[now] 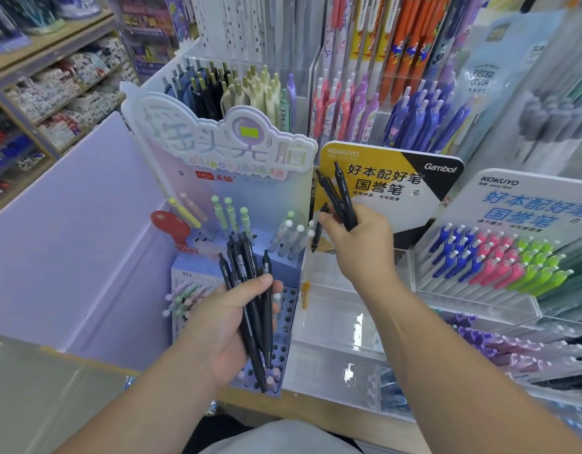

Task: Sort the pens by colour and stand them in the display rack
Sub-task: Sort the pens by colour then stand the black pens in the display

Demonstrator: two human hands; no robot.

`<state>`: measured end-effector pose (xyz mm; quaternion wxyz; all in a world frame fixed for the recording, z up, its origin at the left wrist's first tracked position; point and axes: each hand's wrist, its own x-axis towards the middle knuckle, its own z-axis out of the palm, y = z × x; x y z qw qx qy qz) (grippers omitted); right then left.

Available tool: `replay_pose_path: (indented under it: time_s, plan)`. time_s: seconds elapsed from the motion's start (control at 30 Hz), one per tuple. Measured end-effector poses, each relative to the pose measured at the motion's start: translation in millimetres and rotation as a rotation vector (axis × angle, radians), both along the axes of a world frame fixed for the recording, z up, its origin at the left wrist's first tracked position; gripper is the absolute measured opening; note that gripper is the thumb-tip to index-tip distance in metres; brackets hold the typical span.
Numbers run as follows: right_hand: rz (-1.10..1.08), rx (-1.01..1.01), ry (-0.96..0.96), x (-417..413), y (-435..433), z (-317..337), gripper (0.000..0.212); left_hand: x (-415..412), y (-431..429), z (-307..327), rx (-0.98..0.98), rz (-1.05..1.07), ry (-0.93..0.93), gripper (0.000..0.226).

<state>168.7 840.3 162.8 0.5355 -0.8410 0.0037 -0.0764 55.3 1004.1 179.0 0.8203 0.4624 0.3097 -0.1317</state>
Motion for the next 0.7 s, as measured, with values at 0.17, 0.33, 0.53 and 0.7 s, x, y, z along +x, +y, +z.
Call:
replay_pose_path:
  time_s: [0.17, 0.33, 0.53, 0.7]
  plan:
    - [-0.001, 0.063, 0.064, 2, 2, -7, 0.015, 3, -2, 2, 0.002, -0.008, -0.006, 0.041]
    - [0.001, 0.094, 0.066, -1, 1, -4, 0.014, 5, -3, 0, 0.006, -0.023, -0.018, 0.039]
    - [0.132, 0.443, 0.217, -38, -12, 3, 0.021, 6, -3, -2, -0.004, -0.035, -0.03, 0.04]
    - [0.194, 0.56, 0.305, -63, -16, 4, 0.022, 7, -11, -2, -0.003, -0.049, -0.021, 0.042]
